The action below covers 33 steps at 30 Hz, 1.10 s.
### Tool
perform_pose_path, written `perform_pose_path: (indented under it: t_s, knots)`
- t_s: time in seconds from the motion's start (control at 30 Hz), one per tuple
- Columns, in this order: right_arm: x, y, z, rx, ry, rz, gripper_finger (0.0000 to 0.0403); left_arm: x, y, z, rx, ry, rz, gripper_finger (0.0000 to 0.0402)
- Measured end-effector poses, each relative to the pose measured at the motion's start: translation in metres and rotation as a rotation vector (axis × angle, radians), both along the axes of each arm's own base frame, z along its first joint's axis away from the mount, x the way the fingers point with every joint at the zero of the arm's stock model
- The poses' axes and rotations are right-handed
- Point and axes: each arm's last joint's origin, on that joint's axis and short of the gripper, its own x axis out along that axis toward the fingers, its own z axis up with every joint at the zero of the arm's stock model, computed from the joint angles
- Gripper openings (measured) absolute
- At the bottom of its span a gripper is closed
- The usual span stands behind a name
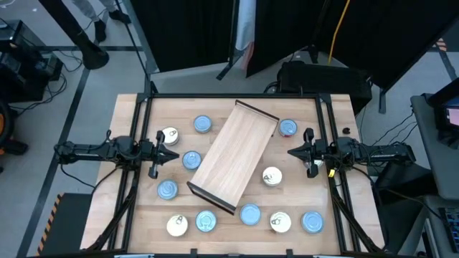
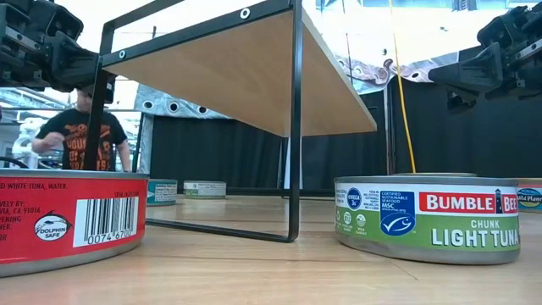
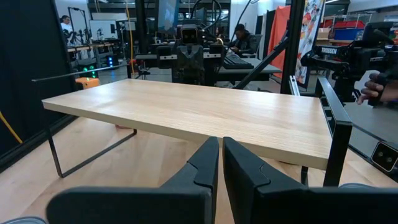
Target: Stack canned seafood by type on shelf
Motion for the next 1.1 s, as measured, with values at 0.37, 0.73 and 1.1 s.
perform_pose_path:
  t_s: [0.37,0.73,1.1]
  knots:
    - [0.0,0.0,0.0,-0.005,0.0,-0.007,0.0,0.0,0.0,0.0,0.0,0.0,0.0,0.0028]
    - [0.0,0.0,0.004,0.019,-0.045,-0.013,0.0,0.0,0.0,0.0,0.0,0.0,0.0,0.0028]
    - [-0.012,-0.002,0.086,-0.012,-0.055,-0.062,0.0,0.0,0.0,0.0,0.0,0.0,0.0,0.0028]
